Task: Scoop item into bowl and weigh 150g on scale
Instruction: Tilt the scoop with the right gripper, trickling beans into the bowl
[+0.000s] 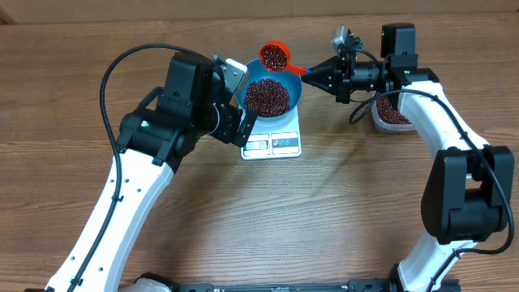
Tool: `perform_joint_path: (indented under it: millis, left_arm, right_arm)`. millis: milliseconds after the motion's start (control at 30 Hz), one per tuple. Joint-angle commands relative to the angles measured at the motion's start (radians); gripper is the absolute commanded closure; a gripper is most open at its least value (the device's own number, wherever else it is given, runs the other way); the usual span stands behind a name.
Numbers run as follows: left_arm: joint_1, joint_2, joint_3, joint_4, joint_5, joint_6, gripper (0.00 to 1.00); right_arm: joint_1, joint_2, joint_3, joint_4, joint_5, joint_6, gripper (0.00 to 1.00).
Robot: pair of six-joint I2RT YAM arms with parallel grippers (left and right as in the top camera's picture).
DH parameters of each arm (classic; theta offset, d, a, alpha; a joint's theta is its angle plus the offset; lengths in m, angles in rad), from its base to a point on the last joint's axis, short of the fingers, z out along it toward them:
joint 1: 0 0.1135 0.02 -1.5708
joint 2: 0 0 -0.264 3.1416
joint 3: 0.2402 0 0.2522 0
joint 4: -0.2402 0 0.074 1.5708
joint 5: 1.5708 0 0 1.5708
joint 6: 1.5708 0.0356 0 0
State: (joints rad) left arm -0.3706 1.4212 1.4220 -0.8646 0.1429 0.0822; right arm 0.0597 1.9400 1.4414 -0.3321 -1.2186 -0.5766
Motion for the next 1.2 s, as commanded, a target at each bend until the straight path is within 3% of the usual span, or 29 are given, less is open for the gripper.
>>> perform_joint_path:
  millis: [0, 200, 433, 1167]
  left_arm:
    - [0.006, -0.003, 0.010, 0.002, 0.011, 0.019, 0.01]
    - [0.006, -0.003, 0.010, 0.002, 0.011, 0.019, 0.00]
    - [0.006, -0.003, 0.010, 0.002, 0.011, 0.019, 0.00]
    - [0.006, -0.003, 0.010, 0.002, 0.011, 0.019, 0.00]
  right_arm:
    - [0.005, -0.023, 0.019, 0.006, 0.031, -0.008, 0.96]
    - [0.005, -0.018, 0.019, 0.007, 0.076, -0.010, 0.96]
    - [0.007, -0.005, 0.018, -0.049, 0.087, -0.165, 0.96]
    - [0.008, 0.026, 0.018, -0.014, 0.112, -0.222, 0.96]
